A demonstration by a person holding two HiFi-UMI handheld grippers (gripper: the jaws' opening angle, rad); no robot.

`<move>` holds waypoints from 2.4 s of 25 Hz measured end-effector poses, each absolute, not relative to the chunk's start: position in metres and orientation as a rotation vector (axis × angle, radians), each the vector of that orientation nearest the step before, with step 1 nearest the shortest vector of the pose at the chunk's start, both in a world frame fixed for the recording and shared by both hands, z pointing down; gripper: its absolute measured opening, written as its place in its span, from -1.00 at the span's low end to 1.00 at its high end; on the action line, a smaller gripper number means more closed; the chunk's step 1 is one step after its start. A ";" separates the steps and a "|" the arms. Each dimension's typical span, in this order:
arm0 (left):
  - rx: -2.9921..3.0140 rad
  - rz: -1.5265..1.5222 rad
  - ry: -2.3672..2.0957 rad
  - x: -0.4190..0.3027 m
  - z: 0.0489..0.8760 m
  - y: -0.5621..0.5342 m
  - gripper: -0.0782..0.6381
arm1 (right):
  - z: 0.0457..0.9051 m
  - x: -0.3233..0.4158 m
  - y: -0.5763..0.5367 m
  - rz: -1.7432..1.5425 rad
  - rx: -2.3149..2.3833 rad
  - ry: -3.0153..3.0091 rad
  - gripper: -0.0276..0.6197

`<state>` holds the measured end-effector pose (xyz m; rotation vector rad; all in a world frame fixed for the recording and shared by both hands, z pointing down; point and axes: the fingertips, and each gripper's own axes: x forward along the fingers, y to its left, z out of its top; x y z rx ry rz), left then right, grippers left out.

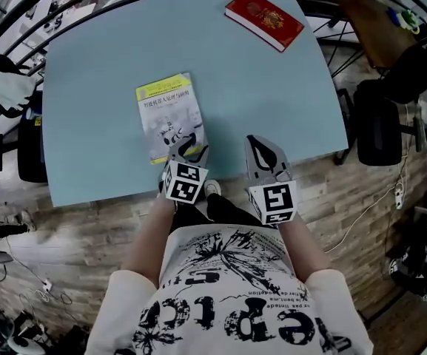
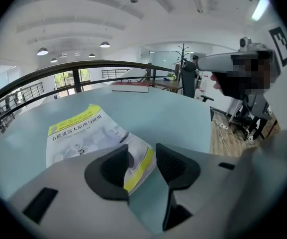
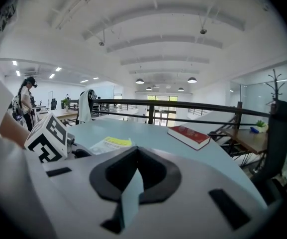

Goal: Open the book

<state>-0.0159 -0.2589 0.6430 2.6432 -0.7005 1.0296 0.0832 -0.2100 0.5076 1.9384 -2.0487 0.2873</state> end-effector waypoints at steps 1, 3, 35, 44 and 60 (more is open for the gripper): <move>2.642 1.040 -0.704 -0.015 0.645 -0.260 -0.27 | 0.509 0.084 -0.209 0.293 1.935 -2.044 -0.88; 2.640 1.058 -0.708 -0.015 0.647 -0.261 -0.32 | 0.511 0.084 -0.209 0.304 1.923 -2.038 -0.88; 2.571 0.303 -1.293 -0.195 0.494 -0.292 -0.73 | 0.472 -0.066 -0.277 0.173 1.589 -2.351 -0.88; 2.396 0.308 -1.442 -0.272 0.523 -0.297 -0.73 | 0.481 -0.132 -0.291 0.170 1.444 -2.416 -0.88; 2.135 0.532 -1.452 -0.324 0.638 -0.309 -0.72 | 0.508 -0.160 -0.284 0.215 1.392 -2.392 -0.88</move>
